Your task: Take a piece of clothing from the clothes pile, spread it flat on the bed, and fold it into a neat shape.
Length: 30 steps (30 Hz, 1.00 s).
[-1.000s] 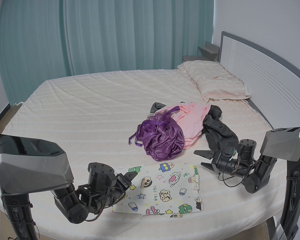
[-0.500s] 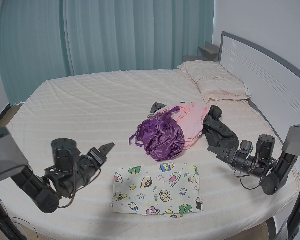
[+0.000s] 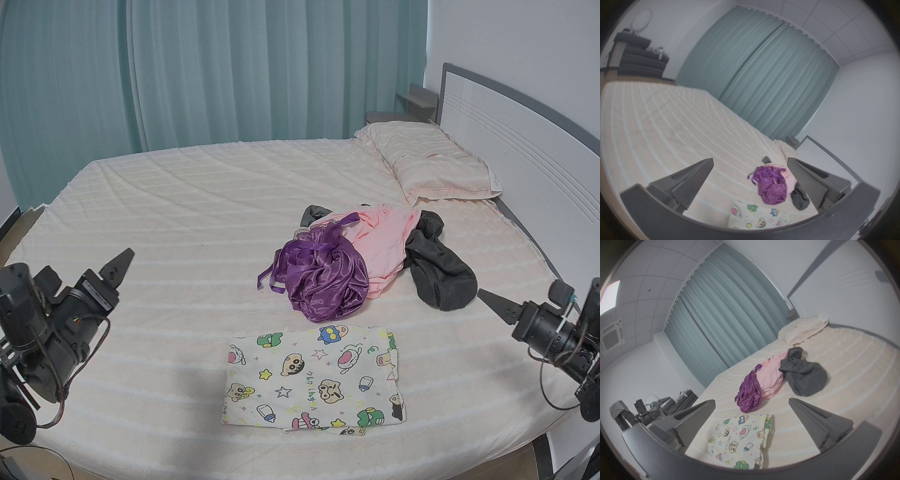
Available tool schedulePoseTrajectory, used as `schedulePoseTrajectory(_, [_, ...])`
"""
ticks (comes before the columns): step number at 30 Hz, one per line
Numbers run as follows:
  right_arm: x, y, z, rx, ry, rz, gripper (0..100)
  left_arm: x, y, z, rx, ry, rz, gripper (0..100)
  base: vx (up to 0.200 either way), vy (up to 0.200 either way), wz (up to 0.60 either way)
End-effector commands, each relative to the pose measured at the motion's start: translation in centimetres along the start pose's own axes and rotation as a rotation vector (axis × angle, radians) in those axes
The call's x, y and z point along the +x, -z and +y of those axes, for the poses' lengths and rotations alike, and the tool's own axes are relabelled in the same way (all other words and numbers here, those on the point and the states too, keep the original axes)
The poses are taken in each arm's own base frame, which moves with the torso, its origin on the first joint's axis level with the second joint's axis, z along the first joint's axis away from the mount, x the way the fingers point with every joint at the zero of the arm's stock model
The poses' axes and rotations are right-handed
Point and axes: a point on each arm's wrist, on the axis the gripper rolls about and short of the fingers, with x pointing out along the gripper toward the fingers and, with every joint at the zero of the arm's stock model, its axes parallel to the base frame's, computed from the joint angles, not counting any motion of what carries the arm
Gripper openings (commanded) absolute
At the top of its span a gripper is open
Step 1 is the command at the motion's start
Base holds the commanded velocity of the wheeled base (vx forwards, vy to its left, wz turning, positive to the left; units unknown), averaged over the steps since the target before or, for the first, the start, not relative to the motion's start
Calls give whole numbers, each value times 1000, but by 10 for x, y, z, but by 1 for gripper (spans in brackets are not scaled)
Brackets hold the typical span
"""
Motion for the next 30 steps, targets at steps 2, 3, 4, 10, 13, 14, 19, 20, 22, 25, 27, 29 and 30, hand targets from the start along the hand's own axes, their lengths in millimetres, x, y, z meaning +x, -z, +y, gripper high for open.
schedulePoseTrajectory(2, [-82,-14,17,-125,86,-211,100,-70,-28,14,148,-64,-214,100,0,0,0])
schedulePoseTrajectory(3, [-93,-13,21,-148,93,-224,100,-81,-28,18,186,-66,-225,100,0,0,0])
schedulePoseTrajectory(4, [-102,-11,23,-176,100,-234,100,-88,-27,22,211,-70,-235,100,0,0,0])
schedulePoseTrajectory(10, [-150,17,31,-297,146,-190,100,-127,-30,40,319,-158,-320,100,0,0,0])
schedulePoseTrajectory(13, [-170,37,30,-305,153,-160,100,-144,-31,47,382,-177,-348,100,0,0,0])
schedulePoseTrajectory(14, [-176,43,30,-309,154,-158,100,-149,-31,50,391,-183,-360,100,0,0,0])
schedulePoseTrajectory(19, [-201,72,28,-355,152,-172,100,-170,-22,67,464,-278,-414,100,0,0,0])
schedulePoseTrajectory(20, [-204,77,26,-365,151,-175,100,-173,-20,70,480,-291,-428,100,0,0,0])
schedulePoseTrajectory(22, [-209,85,25,-385,145,-189,100,-180,-16,75,511,-313,-461,100,0,0,0])
schedulePoseTrajectory(25, [-210,86,24,-390,163,-194,100,-186,-8,82,524,-355,-488,100,0,0,0])
schedulePoseTrajectory(27, [-209,86,24,-388,178,-199,100,-188,-4,85,531,-383,-496,100,0,0,0])
schedulePoseTrajectory(29, [-210,85,23,-396,201,-208,100,-194,1,89,533,-419,-517,100,0,0,0])
schedulePoseTrajectory(30, [-210,85,23,-428,224,-211,100,-199,4,92,544,-434,-527,100,0,0,0])
